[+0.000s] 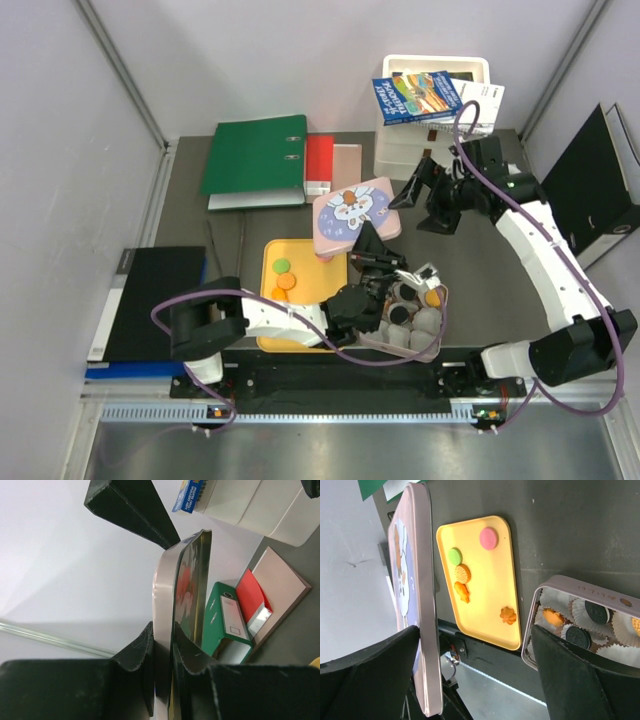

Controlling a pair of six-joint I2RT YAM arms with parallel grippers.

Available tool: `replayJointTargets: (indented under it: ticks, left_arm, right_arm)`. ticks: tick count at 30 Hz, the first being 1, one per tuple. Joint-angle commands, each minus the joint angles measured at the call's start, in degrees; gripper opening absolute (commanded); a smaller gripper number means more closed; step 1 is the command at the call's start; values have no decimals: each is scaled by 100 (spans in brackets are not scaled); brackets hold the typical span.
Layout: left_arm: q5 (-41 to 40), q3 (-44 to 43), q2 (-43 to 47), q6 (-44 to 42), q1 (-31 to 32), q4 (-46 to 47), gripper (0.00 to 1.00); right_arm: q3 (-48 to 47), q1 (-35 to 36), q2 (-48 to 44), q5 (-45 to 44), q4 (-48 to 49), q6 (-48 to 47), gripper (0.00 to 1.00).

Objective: Pack the cookies

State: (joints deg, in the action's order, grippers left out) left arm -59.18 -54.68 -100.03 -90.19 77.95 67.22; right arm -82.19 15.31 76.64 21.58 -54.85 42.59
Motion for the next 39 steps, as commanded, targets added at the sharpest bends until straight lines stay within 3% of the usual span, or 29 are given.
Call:
replayJointTargets:
  ticks: [1,8,16,18,19,23,27,29,31,39]
  left_arm:
    - [231,44,-60,-788,132,1477,0]
    - [231,62,-175,-930,282,1671,0]
    - [179,53,-228,-956,308,1768,0]
    - [143,36,-245,-921,308,1777,0]
    - [126,27,-254,-895,308,1777,0]
    - [-23,-122,-271,-711,299,1777,0]
    - [-304,-236,-298,-482,221,1654,12]
    - [-445,-245,-298,-412,159,1584,36]
    - [-664,-245,-272,-280,133,1627,68]
    - [-1385,53,149,712,80,1259,98]
  right_arm:
    - [186,-19,-70,65,431,-102,91]
    - [432,-19,-18,320,1090,-23,66]
    - [555,-19,184,891,1714,127,45]
    - [625,-19,184,1023,1793,92,32]
    - [678,-19,167,1075,1881,57,21]
    - [661,-28,141,1164,1847,-57,3]
    - [529,-19,114,1129,1697,-163,0]
    - [441,-28,62,1068,1627,-189,0]
    - [371,-46,18,1041,1609,-216,0]
    - [133,-133,-202,988,1644,-198,0]
